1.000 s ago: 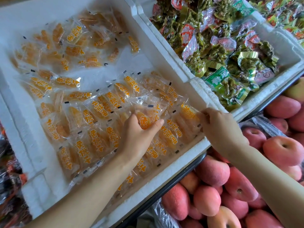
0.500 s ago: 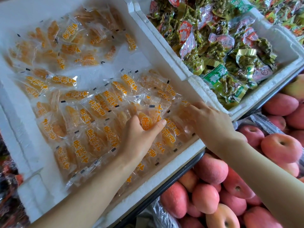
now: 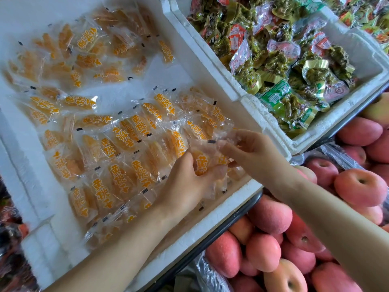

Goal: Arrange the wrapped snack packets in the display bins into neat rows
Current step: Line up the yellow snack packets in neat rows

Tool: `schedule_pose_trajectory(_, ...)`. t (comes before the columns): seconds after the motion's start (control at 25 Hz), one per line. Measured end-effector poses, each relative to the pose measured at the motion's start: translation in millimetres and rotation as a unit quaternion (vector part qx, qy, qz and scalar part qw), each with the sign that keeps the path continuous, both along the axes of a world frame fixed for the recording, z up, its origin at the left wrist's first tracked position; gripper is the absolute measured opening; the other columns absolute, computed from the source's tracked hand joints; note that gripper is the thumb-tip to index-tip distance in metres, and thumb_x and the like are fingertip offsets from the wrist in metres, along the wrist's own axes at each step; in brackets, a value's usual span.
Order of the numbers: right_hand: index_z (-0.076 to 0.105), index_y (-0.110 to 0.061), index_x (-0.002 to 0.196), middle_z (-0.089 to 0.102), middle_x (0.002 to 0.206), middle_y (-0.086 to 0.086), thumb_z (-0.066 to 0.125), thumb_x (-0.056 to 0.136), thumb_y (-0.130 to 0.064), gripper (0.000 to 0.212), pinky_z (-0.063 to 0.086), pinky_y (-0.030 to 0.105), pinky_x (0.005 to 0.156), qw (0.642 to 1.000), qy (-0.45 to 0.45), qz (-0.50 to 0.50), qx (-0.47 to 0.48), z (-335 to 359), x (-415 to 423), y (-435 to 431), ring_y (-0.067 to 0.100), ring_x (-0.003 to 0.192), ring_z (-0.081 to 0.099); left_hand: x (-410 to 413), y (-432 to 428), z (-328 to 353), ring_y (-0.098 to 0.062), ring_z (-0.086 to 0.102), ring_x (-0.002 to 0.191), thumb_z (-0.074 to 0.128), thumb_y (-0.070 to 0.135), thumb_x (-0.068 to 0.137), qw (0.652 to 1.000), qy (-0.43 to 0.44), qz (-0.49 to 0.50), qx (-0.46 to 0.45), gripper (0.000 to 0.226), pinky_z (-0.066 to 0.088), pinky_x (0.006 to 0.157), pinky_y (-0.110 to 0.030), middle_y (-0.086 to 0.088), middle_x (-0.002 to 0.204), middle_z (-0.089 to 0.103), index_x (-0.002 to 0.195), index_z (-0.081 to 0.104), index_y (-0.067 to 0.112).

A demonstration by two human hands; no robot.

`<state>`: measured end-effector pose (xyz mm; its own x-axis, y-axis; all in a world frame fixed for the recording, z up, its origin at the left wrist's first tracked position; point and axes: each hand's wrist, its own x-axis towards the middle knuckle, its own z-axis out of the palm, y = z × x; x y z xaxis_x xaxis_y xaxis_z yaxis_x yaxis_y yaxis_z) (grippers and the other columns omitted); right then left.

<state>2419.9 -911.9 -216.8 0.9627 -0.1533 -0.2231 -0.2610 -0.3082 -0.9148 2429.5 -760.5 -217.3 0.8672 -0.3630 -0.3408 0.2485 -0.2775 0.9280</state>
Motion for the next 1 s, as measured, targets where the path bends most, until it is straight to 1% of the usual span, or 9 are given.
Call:
schedule_pose_trajectory(0.08,0.067,-0.002,0.095,0.068,0.092,0.026,0.063,0.087,-0.023,0.023,0.058,0.039,0.072,1.0,0.005,-0.028,0.006,6,7,-9,0.029,0.07,0.066,-1,2,1,-0.021,0.054,0.069,0.062,0.045,0.081,1.0,-0.016,0.017,0.013,0.039,0.045,0.063,-0.025,-0.016,0.08,0.056,0.103,0.06,0.013)
schedule_pose_trajectory(0.2,0.063,-0.002,0.093,0.069,0.079,0.015,0.066,0.085,-0.022,0.022,0.057,0.044,0.069,0.996,-0.027,-0.042,-0.074,14,16,-17,0.02,0.062,0.066,4,10,4,-0.018,0.052,0.068,0.055,0.045,0.092,0.997,0.02,0.079,0.015,0.04,0.044,0.056,-0.008,-0.009,0.078,0.05,0.099,0.056,0.006)
schedule_pose_trajectory(0.28,0.055,-0.009,0.096,0.065,0.08,0.003,0.065,0.087,-0.021,0.018,0.058,0.039,0.067,0.995,-0.035,-0.062,-0.066,14,20,-15,0.016,0.064,0.068,10,16,1,-0.034,0.058,0.079,0.055,0.049,0.087,0.995,0.031,0.098,0.002,0.05,0.056,0.079,-0.032,-0.016,0.084,0.054,0.102,0.056,0.002)
schedule_pose_trajectory(0.36,0.048,-0.014,0.106,0.059,0.09,0.0,0.059,0.091,-0.016,0.018,0.058,0.034,0.067,0.995,-0.016,-0.08,-0.056,9,16,-9,0.015,0.07,0.068,14,21,2,-0.026,0.052,0.066,0.056,0.047,0.087,0.994,0.008,0.105,0.01,0.052,0.054,0.075,-0.041,-0.007,0.072,0.051,0.096,0.056,-0.004)
schedule_pose_trajectory(0.44,0.049,-0.017,0.11,0.056,0.086,-0.007,0.056,0.09,-0.015,0.021,0.054,0.036,0.071,0.982,0.023,-0.02,-0.189,1,4,-8,0.019,0.076,0.064,15,25,5,-0.01,0.038,0.053,0.056,0.035,0.094,0.994,-0.022,0.099,0.029,0.039,0.04,0.056,-0.027,0.008,0.054,0.041,0.075,0.053,0.0)
schedule_pose_trajectory(0.56,0.053,-0.018,0.111,0.052,0.085,-0.013,0.061,0.087,-0.03,0.028,0.046,0.032,0.08,0.924,0.085,0.11,-0.355,-5,-16,-8,0.02,0.093,0.059,14,30,6,-0.012,0.037,0.056,0.055,0.027,0.093,0.996,-0.028,0.082,0.023,0.036,0.034,0.058,-0.029,0.003,0.057,0.039,0.079,0.055,-0.006)
schedule_pose_trajectory(0.76,0.045,-0.019,0.126,0.052,0.12,-0.003,0.06,0.087,-0.042,0.048,0.045,0.036,0.088,0.92,0.043,0.096,-0.377,-5,-11,-1,0.019,0.112,0.051,11,32,6,-0.013,0.058,0.071,0.061,0.023,0.091,0.998,0.008,0.069,0.007,0.01,0.051,0.072,-0.03,0.0,0.08,0.062,0.091,0.063,0.032)
schedule_pose_trajectory(0.92,0.051,-0.018,0.12,0.052,0.117,-0.003,0.059,0.087,-0.04,0.041,0.046,0.034,0.083,0.9,0.041,0.105,-0.421,-8,-11,-3,0.018,0.106,0.055,9,32,4,-0.006,0.063,0.063,0.067,0.015,0.086,0.996,0.032,0.081,-0.023,0.019,0.053,0.06,-0.018,0.0,0.077,0.061,0.105,0.065,0.021)
schedule_pose_trajectory(1.0,0.057,-0.018,0.113,0.059,0.105,-0.005,0.057,0.087,-0.042,0.035,0.046,0.03,0.08,0.945,-0.029,0.06,-0.321,-5,-14,0,0.014,0.093,0.059,9,31,4,-0.005,0.062,0.061,0.069,0.01,0.084,0.995,0.044,0.085,-0.042,0.02,0.057,0.062,-0.022,0.004,0.072,0.061,0.103,0.067,0.016)
